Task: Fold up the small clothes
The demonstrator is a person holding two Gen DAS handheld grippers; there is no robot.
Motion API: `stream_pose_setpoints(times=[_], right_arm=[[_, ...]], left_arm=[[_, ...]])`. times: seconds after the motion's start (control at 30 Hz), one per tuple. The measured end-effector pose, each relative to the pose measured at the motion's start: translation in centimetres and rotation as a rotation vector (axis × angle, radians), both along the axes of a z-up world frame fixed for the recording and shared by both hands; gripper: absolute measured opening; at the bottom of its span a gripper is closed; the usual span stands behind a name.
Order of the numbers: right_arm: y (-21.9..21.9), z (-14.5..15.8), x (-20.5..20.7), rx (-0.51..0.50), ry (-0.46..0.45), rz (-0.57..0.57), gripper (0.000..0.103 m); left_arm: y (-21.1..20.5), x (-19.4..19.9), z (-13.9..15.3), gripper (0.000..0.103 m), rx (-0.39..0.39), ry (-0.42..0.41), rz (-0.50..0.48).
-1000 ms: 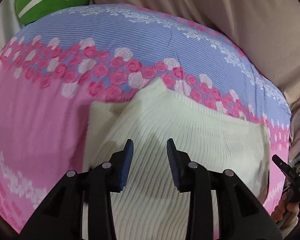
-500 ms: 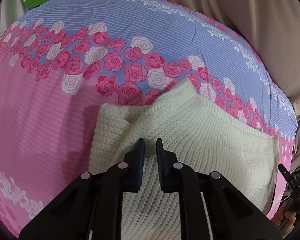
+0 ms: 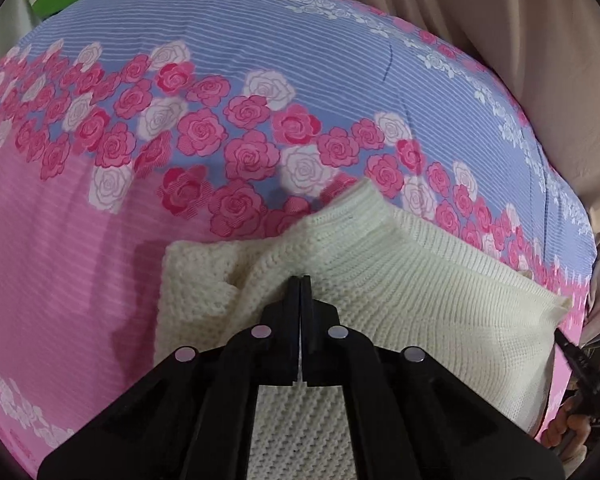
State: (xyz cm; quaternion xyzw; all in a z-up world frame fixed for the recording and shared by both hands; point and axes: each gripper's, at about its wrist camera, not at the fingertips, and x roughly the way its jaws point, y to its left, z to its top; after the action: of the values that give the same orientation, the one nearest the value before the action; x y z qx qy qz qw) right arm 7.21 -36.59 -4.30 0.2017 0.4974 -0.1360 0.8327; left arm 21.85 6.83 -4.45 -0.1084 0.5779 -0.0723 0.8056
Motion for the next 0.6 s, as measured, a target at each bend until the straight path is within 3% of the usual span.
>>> stream_pose_setpoints(times=[0.1,0.2,0.27,0.3,0.33,0.5,0.6], right_arm=[[0.0,1.9,0.3,0.024,-0.007,-0.023,0.006],[1.6,5.6,-1.4,-0.003,-0.078,-0.011,0.014],[4.0,7.1,-3.2,0.021,-0.106,0.052,0.014],[5.5,7.3,-3.9,0.028,-0.101,0.089,0.014],[7.3,7.3,-5.0,0.033,-0.091,0.137,0.014],[17.9,4.6,-9.3,0.003,0.009,0.392,0.014],[21.7,2.5,-9.9,0.014,0.065,0.482,0.014]], left_arm=[[0.1,-0.4,0.8,0.0,0.016,0.009,0.009],[0.8,-2.9,3.4,0.002,0.034,-0.057,0.002],[2.2,-5.6,4.8,0.017,0.038,-0.077,0.001],[2.9,-6.9,5.1,0.035,0.042,-0.079,0.008],[4.1,-8.9,5.0,0.049,0.05,-0.074,0.033],[8.4,-14.9,2.3,0.053,-0.013,0.032,0.139],[10.5,-16.4,0.2,0.055,-0.155,0.088,0.248]])
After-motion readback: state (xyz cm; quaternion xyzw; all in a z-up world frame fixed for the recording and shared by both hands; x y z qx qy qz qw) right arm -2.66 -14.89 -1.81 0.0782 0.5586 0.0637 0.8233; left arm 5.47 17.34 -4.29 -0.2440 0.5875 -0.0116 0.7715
